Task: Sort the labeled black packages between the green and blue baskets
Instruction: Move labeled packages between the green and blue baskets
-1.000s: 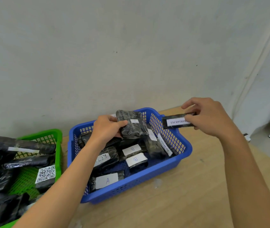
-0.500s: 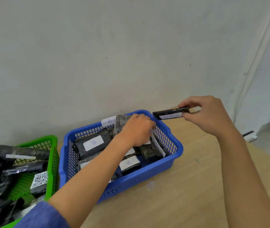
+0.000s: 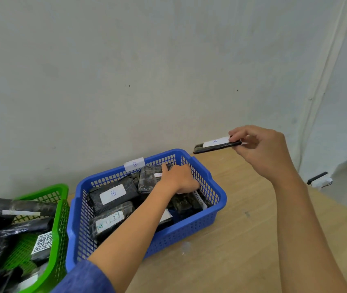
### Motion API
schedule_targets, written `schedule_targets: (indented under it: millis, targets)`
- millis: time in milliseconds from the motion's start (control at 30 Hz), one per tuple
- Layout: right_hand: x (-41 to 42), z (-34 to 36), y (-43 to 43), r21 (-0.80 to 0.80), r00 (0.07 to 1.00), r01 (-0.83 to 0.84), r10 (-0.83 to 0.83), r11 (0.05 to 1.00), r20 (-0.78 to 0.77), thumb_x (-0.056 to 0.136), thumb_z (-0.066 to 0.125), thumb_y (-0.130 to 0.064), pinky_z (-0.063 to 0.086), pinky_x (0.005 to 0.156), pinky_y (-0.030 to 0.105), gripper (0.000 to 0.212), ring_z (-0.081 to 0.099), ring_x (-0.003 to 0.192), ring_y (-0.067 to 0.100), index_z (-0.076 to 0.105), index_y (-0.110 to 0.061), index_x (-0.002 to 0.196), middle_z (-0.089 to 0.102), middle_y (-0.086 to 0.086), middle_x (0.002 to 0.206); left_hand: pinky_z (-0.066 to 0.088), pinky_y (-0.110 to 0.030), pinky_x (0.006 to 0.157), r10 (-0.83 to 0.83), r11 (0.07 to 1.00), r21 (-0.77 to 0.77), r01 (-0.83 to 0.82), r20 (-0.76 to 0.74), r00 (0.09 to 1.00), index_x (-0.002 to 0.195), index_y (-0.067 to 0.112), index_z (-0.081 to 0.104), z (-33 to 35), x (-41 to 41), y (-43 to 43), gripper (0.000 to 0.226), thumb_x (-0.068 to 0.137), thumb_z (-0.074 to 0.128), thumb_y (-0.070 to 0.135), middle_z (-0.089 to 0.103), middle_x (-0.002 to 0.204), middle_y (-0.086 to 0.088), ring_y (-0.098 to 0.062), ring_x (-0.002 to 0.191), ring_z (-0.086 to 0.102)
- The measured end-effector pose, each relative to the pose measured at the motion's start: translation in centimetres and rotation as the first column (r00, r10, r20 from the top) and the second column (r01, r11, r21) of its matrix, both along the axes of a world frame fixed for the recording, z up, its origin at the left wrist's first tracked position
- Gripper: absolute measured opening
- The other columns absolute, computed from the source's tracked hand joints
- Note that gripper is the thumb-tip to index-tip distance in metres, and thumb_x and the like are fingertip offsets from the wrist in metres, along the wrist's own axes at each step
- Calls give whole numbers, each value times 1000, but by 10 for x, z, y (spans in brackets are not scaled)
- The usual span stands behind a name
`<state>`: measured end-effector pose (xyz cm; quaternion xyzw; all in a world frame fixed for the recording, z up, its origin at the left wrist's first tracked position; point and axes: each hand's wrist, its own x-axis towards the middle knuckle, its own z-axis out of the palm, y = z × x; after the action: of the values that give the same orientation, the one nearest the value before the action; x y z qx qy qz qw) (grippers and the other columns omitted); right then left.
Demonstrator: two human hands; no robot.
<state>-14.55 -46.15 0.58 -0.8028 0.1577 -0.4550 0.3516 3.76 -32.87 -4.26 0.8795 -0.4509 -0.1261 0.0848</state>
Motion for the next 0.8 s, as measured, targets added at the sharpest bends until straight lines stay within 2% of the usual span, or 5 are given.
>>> schedule_targets:
  millis: [100,333,467,600,800]
  targets:
    - [1,-1,-3,74,1000,8,-8,997,-7,81,76,6,59,70,25,37,77,71,6,73,-31,78,77,-16,104,0,-65,120,51,998,-40,-51,-10,999,73,20,48,1,-8,-2,25,85,60,39,60,72,0,-22,84,62]
    - [6,-4,3,79,999,-32,34,996,-16,74,90,-9,61,87,34,17,76,87,5,80,-21,81,78,-9,107,16,-55,123,73,993,-90,-70,33,997,81,13,60,9,-11,1,18,77,74,24,65,79,-1,-25,89,62]
    - [11,-4,3,73,1000,3,-1,997,-28,77,88,-12,59,85,27,10,75,85,1,81,-19,79,77,-12,109,52,-48,99,61,978,-194,-80,-105,993,114,6,68,21,-8,8,42,74,83,5,72,111,-13,-30,108,66]
    - [12,-5,3,93,1000,-2,2,996,-5,76,88,-10,54,82,15,14,74,88,1,80,-21,77,77,-13,111,61,-45,86,71,906,-376,-197,-323,944,107,7,66,34,-12,21,41,72,80,-11,76,95,-14,-28,96,72]
    - [20,1,15,144,991,-53,35,988,126,77,87,-5,59,86,27,17,76,92,6,80,-20,83,77,-10,113,63,-36,77,44,830,-479,-286,-455,889,111,14,69,57,-7,75,36,82,75,-6,75,103,-3,-20,92,73]
